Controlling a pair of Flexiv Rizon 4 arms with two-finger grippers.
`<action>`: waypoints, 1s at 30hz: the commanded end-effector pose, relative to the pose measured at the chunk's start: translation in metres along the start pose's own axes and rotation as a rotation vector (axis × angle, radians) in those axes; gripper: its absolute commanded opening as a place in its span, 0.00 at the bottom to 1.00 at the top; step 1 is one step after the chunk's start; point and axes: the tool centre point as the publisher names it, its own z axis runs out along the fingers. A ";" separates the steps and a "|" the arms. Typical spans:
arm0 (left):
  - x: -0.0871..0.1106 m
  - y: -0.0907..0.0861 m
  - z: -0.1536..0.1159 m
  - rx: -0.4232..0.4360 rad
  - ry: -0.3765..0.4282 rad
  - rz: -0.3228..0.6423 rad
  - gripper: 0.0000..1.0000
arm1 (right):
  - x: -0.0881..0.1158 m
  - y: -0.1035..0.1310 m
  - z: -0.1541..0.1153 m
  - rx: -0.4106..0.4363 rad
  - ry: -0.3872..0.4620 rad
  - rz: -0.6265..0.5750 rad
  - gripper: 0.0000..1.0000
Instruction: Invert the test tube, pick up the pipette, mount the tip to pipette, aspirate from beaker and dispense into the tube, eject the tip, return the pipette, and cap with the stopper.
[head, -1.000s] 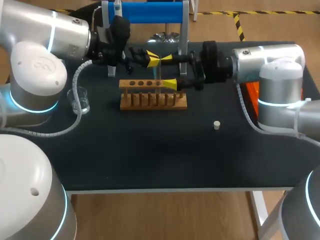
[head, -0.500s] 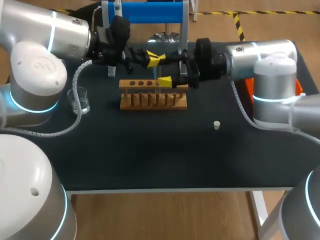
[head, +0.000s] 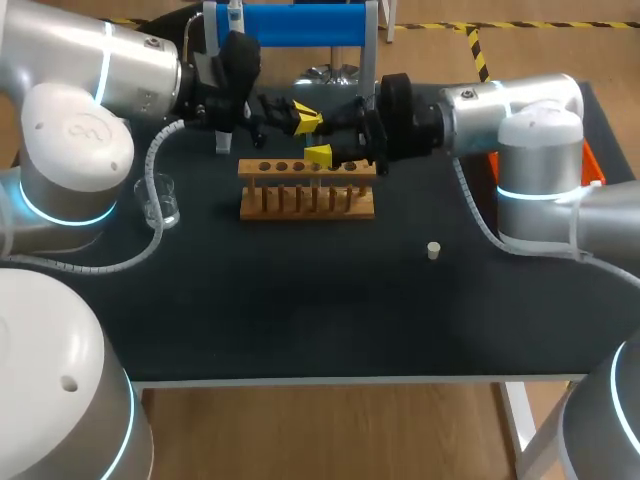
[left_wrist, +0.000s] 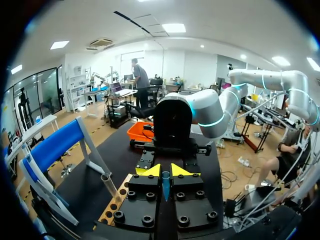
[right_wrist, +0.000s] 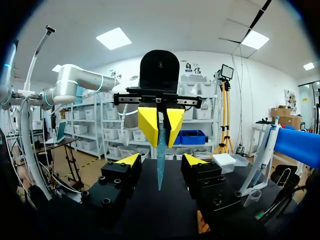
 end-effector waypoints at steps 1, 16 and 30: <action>-0.001 0.000 0.000 -0.002 0.003 0.000 0.00 | -0.002 0.000 0.003 0.002 0.008 0.001 0.47; -0.001 0.000 0.000 -0.002 0.003 0.000 0.00 | -0.002 0.003 0.005 0.001 0.021 -0.005 0.37; -0.001 0.000 0.000 -0.002 0.003 0.000 0.00 | 0.000 0.004 0.006 -0.006 0.029 -0.008 0.00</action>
